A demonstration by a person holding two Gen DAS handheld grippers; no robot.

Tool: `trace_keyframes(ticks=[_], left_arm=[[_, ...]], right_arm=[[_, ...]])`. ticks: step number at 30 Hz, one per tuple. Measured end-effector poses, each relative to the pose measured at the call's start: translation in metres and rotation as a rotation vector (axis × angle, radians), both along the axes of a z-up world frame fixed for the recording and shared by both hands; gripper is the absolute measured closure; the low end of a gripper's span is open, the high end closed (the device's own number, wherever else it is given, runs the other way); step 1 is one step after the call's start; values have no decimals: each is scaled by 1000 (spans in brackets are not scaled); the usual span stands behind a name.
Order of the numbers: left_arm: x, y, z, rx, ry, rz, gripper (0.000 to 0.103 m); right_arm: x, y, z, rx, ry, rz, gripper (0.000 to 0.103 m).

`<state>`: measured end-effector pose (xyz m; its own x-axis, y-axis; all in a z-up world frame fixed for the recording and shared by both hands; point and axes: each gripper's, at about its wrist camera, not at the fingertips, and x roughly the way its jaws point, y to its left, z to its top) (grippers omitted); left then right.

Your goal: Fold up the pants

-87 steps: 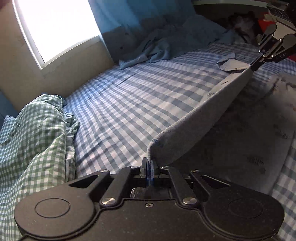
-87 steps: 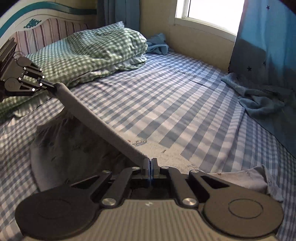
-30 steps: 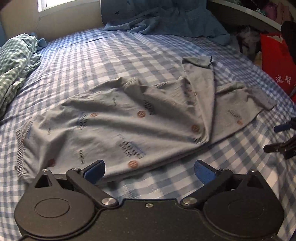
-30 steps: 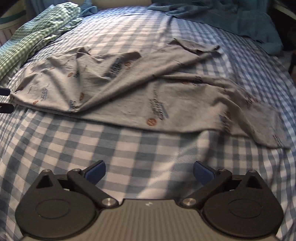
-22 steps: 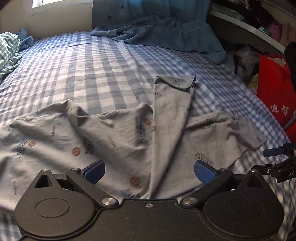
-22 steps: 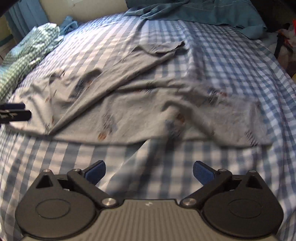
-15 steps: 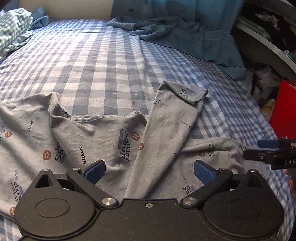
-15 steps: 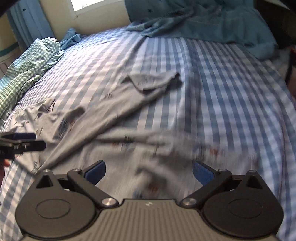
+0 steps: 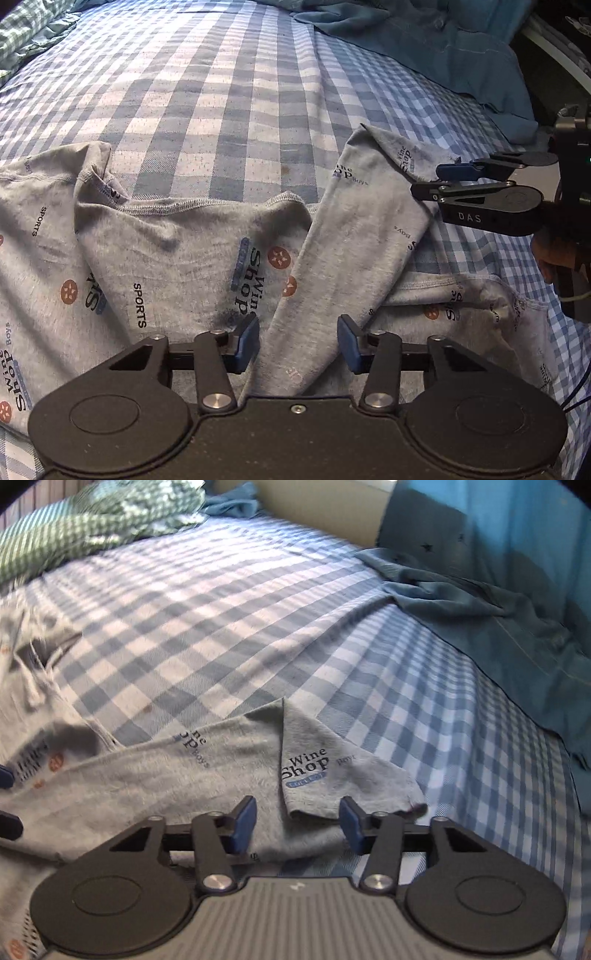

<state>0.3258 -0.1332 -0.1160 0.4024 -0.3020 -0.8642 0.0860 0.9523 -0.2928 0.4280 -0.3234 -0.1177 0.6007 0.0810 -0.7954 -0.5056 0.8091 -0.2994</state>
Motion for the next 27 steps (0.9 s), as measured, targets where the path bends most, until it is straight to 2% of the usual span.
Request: trace_keyframes(ticks=[1,2,4,7,12,15,18,21,27], left_arm=[[1,-1,-2,-1,12,-12,74],[2,-2,-3,2,22,-23,89],[2,-5,-3,26,24,-43,103],[-1,-8,3,57,-3,-64,103],[-14,-6,30,85,-93,-116,103],[-29,-10,48,114,-175,-202,103],[-49,-22,60,183,-246,-322,103],[-71,-35,60,258,-283,-447,103],[-97,-50,42,337,-245,-588,103]], right_arm=[[0,1,-3,-20,-2,15,73],[0,1,-5,-29,-3,28,90],[-3,-4,-2,-21,-22,40,98],[-13,-17,14,-20,-78,43,101],[-52,-53,64,-50,-197,47,101],[-89,-82,91,-70,-242,30,101],[-129,-109,102,-94,-244,-5,101],[-167,-132,95,-106,-189,-58,101],[-225,-153,41,-81,-41,-188,102]])
